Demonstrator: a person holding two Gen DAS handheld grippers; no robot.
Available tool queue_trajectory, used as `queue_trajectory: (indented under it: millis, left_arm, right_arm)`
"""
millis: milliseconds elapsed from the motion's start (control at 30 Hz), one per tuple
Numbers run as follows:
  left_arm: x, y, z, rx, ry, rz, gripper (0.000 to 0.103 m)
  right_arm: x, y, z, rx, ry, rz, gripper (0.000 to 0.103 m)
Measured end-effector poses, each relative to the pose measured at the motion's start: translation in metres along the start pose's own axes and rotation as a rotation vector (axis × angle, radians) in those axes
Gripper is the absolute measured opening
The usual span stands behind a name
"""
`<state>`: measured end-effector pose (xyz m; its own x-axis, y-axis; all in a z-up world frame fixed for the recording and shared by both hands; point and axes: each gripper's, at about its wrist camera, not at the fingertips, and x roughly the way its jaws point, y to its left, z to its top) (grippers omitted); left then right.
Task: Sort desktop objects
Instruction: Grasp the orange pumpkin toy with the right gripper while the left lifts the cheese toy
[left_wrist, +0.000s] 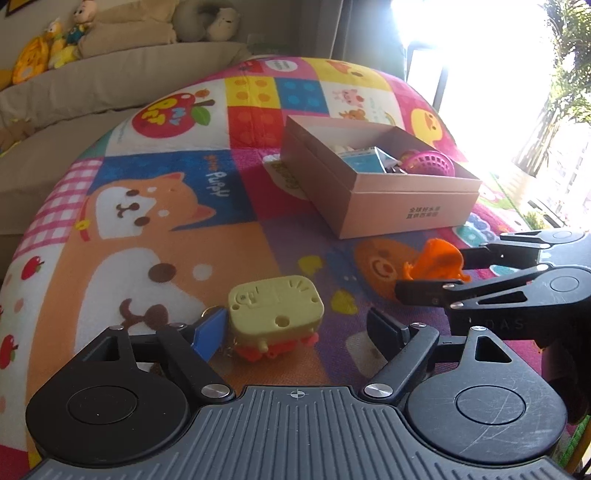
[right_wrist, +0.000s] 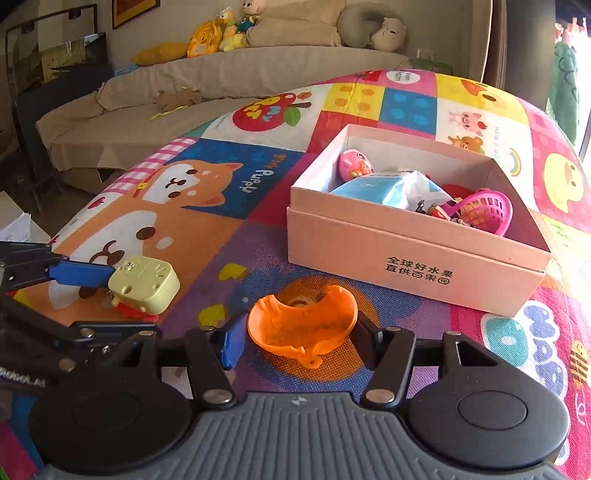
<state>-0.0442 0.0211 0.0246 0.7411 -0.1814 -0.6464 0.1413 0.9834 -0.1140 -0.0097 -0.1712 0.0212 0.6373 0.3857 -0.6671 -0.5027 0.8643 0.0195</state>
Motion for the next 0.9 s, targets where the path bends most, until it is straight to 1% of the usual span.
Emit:
queue_trajectory:
  millis: [133, 233, 300, 500, 567, 600, 633, 667, 733, 833, 900]
  left_arm:
    - [0.009, -0.007, 0.006, 0.027, -0.009, -0.023, 0.089]
    - [0.013, -0.013, 0.006, 0.060, -0.045, -0.047, 0.093]
    - [0.014, -0.017, 0.005, 0.088, -0.057, -0.057, 0.094]
    - [0.011, -0.027, -0.001, 0.170, -0.054, -0.099, 0.094]
    - [0.010, -0.029, -0.002, 0.191, -0.056, -0.093, 0.094]
    - [0.010, -0.031, -0.002, 0.194, -0.051, -0.077, 0.094]
    - [0.011, -0.031, -0.002, 0.190, -0.045, -0.061, 0.094]
    - [0.012, -0.030, -0.001, 0.181, -0.038, -0.052, 0.094]
    - [0.012, -0.029, 0.000, 0.162, -0.032, -0.044, 0.094]
    - [0.010, -0.027, 0.000, 0.150, -0.033, -0.037, 0.094]
    - [0.010, -0.026, 0.000, 0.142, -0.028, -0.031, 0.094]
  right_arm:
    - [-0.014, -0.012, -0.015, 0.045, 0.008, -0.022, 0.059]
    - [-0.022, -0.019, -0.027, 0.077, 0.009, -0.041, 0.059]
    - [-0.027, -0.022, -0.033, 0.097, 0.005, -0.032, 0.059]
    - [-0.032, -0.018, -0.039, 0.083, -0.010, -0.038, 0.059]
    - [-0.031, -0.017, -0.039, 0.070, -0.011, -0.047, 0.060]
    - [-0.030, -0.017, -0.038, 0.067, -0.011, -0.054, 0.061]
    - [-0.028, -0.016, -0.037, 0.065, -0.009, -0.063, 0.066]
    - [-0.028, -0.016, -0.036, 0.066, -0.012, -0.076, 0.073]
    - [-0.028, -0.016, -0.034, 0.073, -0.022, -0.090, 0.077]
    - [-0.027, -0.015, -0.031, 0.073, -0.031, -0.100, 0.077]
    - [-0.027, -0.013, -0.029, 0.063, -0.029, -0.104, 0.075]
